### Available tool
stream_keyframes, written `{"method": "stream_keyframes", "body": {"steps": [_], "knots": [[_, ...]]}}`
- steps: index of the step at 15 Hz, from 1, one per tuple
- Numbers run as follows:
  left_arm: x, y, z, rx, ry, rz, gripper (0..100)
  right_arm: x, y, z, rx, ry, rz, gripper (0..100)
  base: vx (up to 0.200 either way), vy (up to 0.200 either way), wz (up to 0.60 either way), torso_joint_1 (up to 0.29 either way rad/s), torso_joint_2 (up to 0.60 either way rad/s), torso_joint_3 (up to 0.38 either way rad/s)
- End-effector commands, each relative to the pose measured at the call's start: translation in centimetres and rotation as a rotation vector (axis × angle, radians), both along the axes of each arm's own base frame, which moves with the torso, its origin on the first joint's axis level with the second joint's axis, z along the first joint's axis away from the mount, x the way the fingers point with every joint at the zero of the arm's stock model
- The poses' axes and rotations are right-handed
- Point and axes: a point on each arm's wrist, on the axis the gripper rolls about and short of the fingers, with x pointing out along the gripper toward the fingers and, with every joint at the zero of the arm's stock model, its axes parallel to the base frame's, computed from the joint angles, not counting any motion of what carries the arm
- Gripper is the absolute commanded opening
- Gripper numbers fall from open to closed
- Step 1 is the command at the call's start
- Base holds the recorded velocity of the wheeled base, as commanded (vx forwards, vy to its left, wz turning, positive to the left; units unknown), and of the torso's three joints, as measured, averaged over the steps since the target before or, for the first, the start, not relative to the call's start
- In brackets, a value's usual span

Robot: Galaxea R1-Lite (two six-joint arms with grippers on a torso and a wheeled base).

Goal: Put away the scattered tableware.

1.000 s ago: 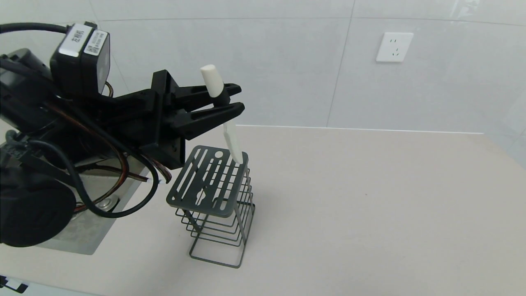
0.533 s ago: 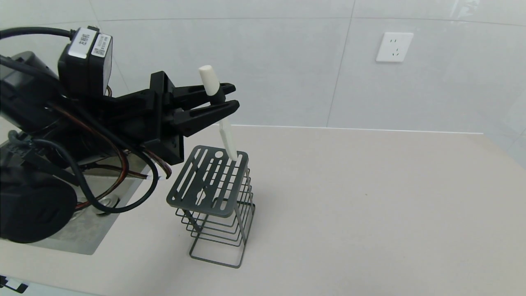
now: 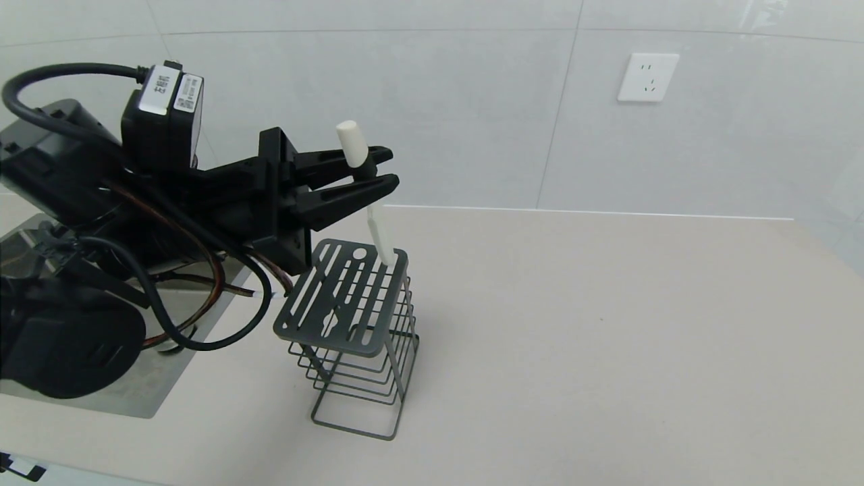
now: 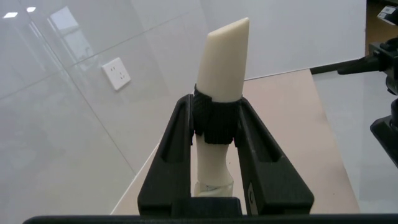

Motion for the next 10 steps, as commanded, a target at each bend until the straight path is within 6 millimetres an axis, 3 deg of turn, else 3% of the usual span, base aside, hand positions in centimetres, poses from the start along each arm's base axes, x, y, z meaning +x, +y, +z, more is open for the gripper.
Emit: {"method": "stream_keyframes", "body": {"steps": [1,10], "knots": [[0.1,0.0,-0.4,0.006,0.014,0.000,0,0.0,0.0,0.0,-0.001,0.002,0.000,0,0.000,0.000,0.00,0.000,0.00,0.000],[-0.3,0.2,-1.9,0.028,0.067,0.003,0,0.0,0.0,0.0,-0.001,0.002,0.000,0,0.000,0.000,0.00,0.000,0.00,0.000]]}}
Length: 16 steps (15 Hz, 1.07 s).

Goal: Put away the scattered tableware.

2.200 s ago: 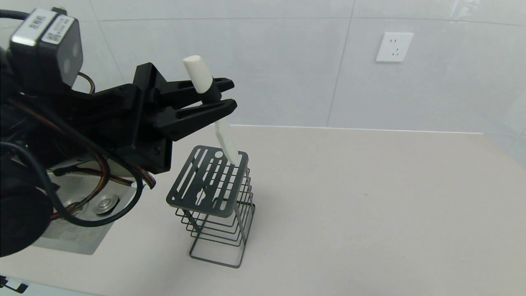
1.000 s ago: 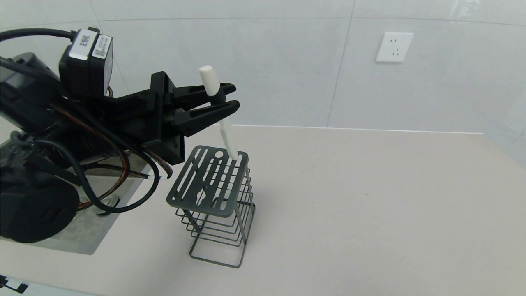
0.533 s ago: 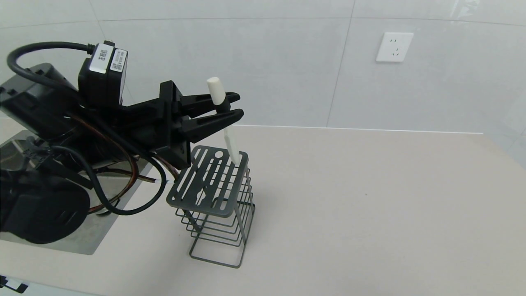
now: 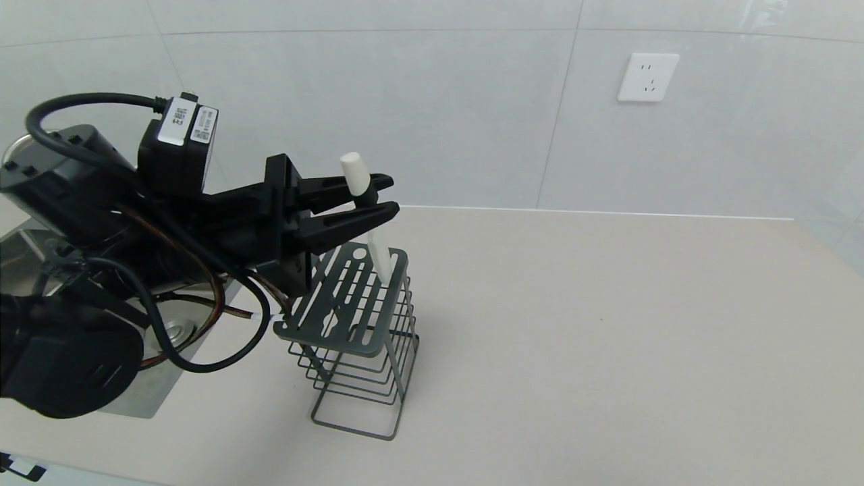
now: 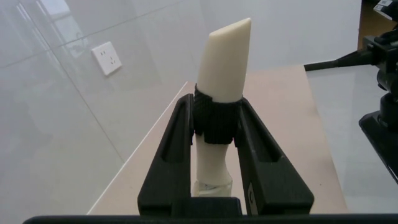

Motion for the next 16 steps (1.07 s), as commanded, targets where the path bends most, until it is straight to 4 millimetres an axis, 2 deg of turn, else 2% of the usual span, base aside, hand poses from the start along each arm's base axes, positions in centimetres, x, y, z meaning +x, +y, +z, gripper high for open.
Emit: {"method": "stream_keyframes", "body": {"steps": [1,10,16], "knots": [[0.0,0.0,-0.3,0.005,0.009,0.001,0,0.0,0.0,0.0,0.000,0.002,0.000,0,0.000,0.000,0.00,0.000,0.00,0.000],[0.2,-0.1,-1.9,0.021,0.051,0.010,0,0.0,0.0,0.0,0.000,0.002,0.000,0,0.000,0.000,0.00,0.000,0.00,0.000],[1.3,0.0,-3.0,0.010,0.032,0.028,0,0.0,0.0,0.0,0.000,0.002,0.000,0,0.000,0.000,0.00,0.000,0.00,0.000]]}}
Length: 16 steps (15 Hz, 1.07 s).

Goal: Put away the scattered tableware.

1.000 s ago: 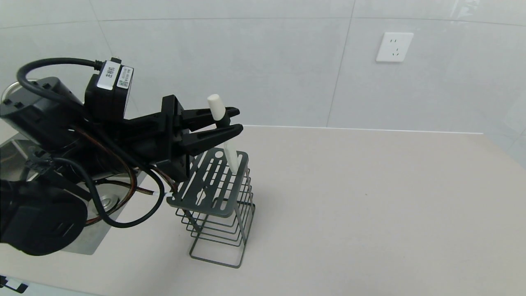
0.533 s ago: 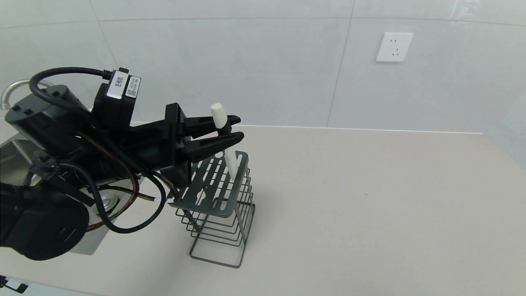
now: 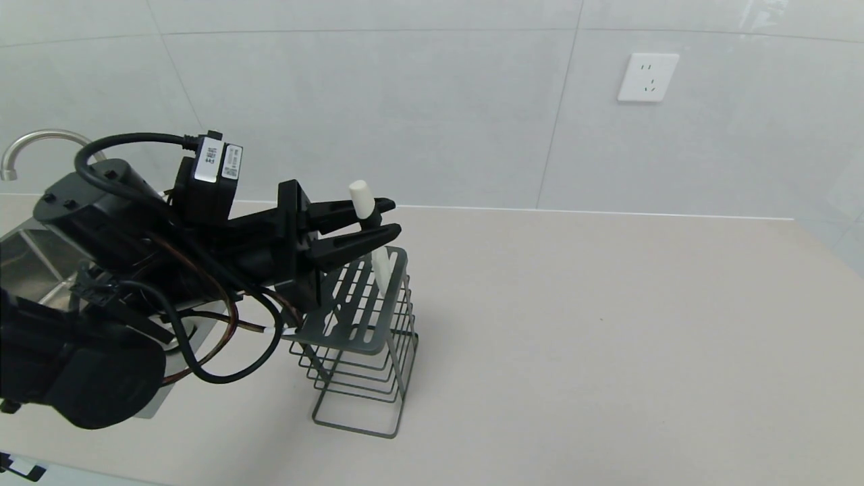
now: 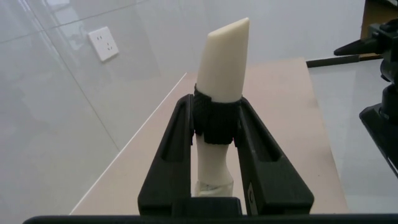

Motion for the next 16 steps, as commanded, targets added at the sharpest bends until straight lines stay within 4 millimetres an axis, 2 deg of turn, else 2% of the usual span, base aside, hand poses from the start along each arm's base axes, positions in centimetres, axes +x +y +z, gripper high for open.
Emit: {"method": "stream_keyframes", "body": {"steps": [1,16], "knots": [[0.3,-0.1,-0.5,0.007,0.016,0.002,0,0.0,0.0,0.0,-0.001,0.002,0.001,0,0.000,0.000,0.00,0.000,0.00,0.000],[0.4,-0.1,-3.1,0.038,0.078,0.004,0,0.0,0.0,0.0,-0.001,0.002,0.001,0,0.000,0.000,0.00,0.000,0.00,0.000]]}}
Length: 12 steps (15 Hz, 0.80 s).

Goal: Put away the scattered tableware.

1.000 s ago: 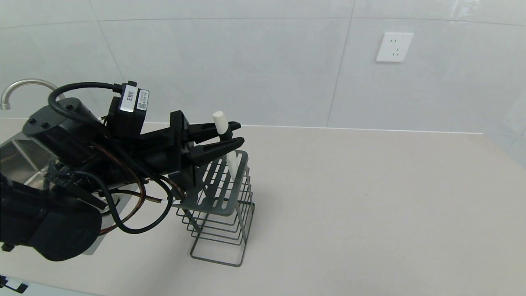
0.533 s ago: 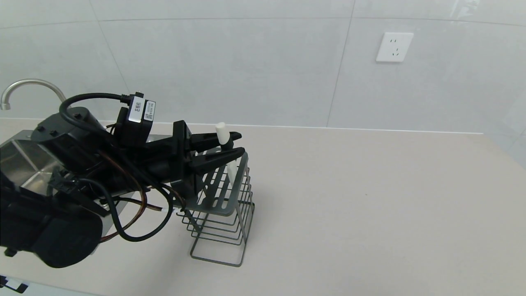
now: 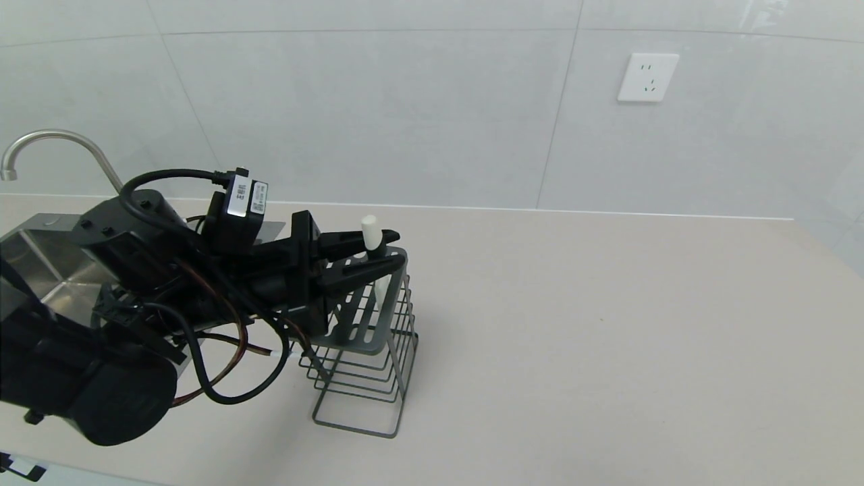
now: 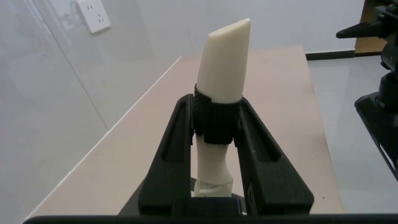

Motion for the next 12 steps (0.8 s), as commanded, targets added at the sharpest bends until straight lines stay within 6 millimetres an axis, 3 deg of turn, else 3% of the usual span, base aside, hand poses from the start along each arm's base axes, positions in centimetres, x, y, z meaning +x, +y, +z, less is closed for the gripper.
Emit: {"method": "stream_keyframes", "body": {"steps": [1,12], "knots": [[0.2,-0.1,-0.4,0.003,0.006,0.000,0,0.0,0.0,0.0,-0.001,0.002,0.000,0,0.000,0.000,0.00,0.000,0.00,0.000],[0.1,0.0,-2.1,0.030,0.034,0.005,0,0.0,0.0,0.0,-0.001,0.002,0.000,0,0.000,0.000,0.00,0.000,0.00,0.000]]}}
